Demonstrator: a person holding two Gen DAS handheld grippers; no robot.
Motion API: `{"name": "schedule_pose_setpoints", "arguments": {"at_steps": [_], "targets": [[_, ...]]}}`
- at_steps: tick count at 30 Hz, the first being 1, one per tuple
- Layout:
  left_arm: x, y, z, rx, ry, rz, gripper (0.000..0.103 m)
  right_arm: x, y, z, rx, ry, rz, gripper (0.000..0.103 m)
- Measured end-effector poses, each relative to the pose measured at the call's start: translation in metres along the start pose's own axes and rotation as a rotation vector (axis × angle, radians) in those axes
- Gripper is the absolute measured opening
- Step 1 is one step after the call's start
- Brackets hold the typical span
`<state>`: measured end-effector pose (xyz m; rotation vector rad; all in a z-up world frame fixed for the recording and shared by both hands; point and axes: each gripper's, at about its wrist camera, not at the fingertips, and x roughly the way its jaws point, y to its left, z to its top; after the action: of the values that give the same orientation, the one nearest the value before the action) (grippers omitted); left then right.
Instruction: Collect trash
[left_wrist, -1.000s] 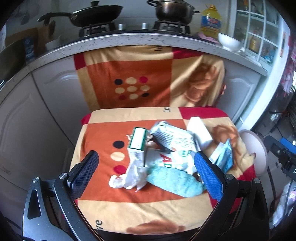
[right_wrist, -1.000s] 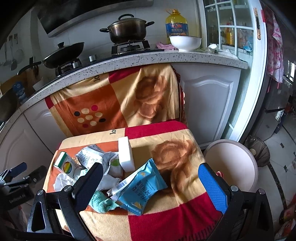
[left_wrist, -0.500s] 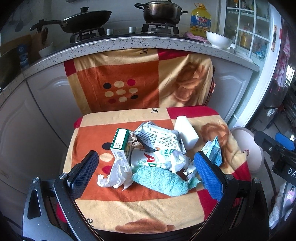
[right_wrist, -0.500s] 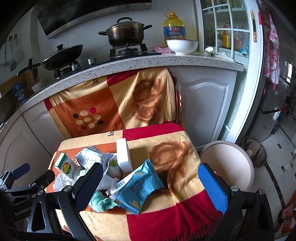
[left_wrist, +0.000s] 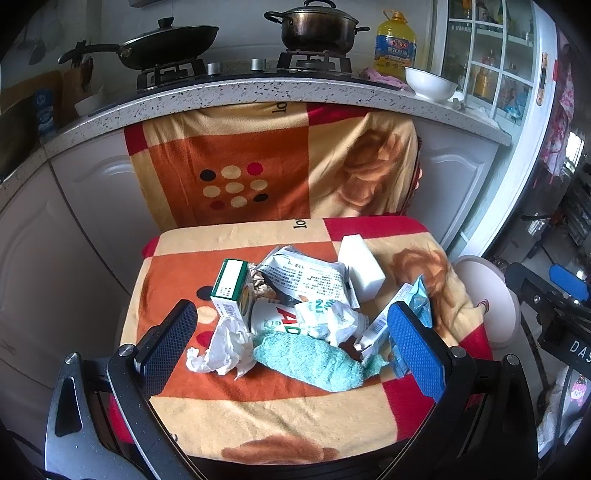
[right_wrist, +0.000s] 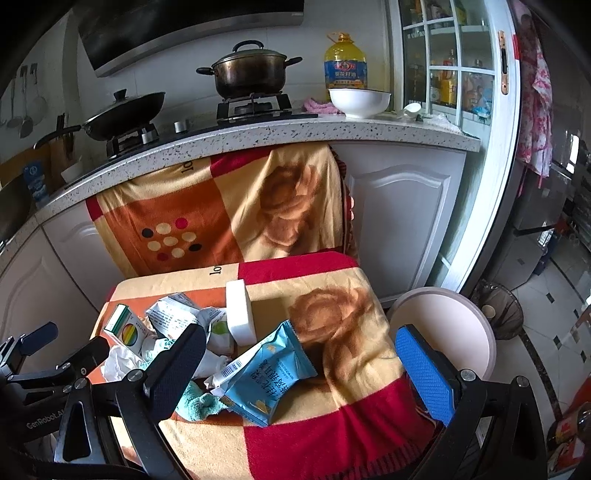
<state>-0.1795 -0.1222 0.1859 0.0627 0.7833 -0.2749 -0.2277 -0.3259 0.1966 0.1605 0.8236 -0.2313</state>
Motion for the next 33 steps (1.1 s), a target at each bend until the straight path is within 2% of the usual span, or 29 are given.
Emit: {"name": "schedule_pose_setpoints", "arguments": {"at_steps": [13, 33], "targets": [[-0.0046, -0.0057, -0.0011, -0.013, -0.003, -0.027, 0.102, -0.0054, -0.0047, -0.0003, -0.007, -0.009, -0.014, 0.102], [-0.0073, -0.0089, -0.0015, -0.011, -0.006, -0.029, 0.102, -0.0101, -0.0045, 0.0029, -0.004, -0.016, -0.017, 0.102]]}}
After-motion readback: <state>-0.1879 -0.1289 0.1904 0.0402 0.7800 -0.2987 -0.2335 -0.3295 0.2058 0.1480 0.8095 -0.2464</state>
